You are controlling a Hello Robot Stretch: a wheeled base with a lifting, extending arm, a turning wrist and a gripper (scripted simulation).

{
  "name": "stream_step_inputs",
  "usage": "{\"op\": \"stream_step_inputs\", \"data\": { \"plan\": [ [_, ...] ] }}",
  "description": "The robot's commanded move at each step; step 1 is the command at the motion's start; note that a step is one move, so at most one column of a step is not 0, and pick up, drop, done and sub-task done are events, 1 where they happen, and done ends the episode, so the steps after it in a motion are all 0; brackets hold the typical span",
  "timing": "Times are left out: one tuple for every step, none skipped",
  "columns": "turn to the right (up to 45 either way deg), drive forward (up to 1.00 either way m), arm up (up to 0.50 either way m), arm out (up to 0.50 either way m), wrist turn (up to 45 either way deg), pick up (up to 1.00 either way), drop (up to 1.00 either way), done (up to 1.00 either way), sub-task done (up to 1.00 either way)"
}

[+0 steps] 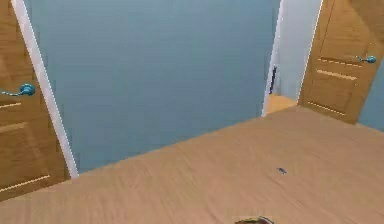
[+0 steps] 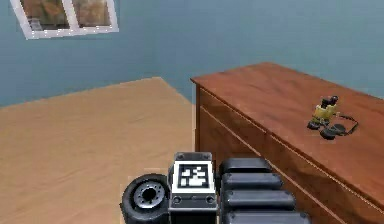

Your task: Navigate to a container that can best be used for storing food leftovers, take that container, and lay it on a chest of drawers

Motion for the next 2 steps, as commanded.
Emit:
{"op": "stream_step_inputs", "data": {
  "plan": [
    [45.0, 0.0, 0.0, 0.0, 0.0, 0.0, 0.0, 0.0, 0.0],
    [45.0, 0.0, 0.0, 0.0, 0.0, 0.0, 0.0, 0.0, 0.0]
  ]
}}
